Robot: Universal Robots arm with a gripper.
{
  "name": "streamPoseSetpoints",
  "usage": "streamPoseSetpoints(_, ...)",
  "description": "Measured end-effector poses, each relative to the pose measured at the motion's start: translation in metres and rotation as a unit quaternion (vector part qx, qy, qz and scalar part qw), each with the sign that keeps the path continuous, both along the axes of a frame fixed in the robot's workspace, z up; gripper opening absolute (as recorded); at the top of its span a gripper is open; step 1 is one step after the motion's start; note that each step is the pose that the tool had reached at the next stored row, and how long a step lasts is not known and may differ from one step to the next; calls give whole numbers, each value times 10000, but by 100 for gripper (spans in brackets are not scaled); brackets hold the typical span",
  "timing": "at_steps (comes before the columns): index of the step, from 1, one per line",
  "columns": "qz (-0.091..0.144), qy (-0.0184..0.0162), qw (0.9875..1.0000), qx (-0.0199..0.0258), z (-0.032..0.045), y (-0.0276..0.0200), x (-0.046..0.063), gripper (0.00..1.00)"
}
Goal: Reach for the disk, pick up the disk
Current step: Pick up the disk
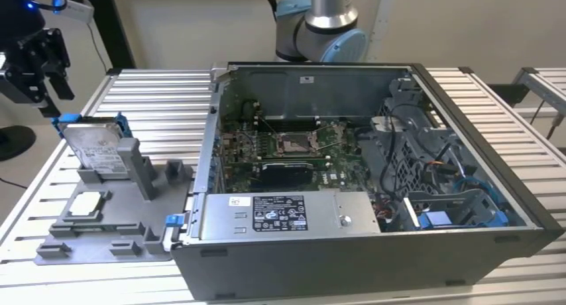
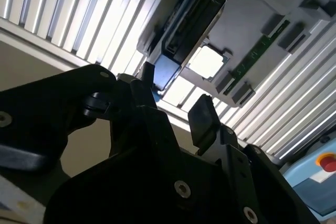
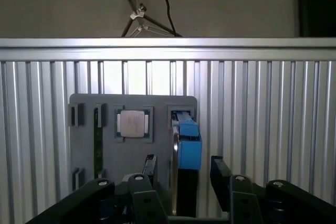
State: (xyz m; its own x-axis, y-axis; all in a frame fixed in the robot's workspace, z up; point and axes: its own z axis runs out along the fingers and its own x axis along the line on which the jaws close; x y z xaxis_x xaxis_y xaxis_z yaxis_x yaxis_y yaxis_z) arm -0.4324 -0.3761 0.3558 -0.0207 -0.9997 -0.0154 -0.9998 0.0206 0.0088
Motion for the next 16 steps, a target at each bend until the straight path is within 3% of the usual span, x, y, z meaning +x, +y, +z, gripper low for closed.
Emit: streamPoseSetpoints(16, 0, 20, 10000, 0, -290, 13, 20, 100)
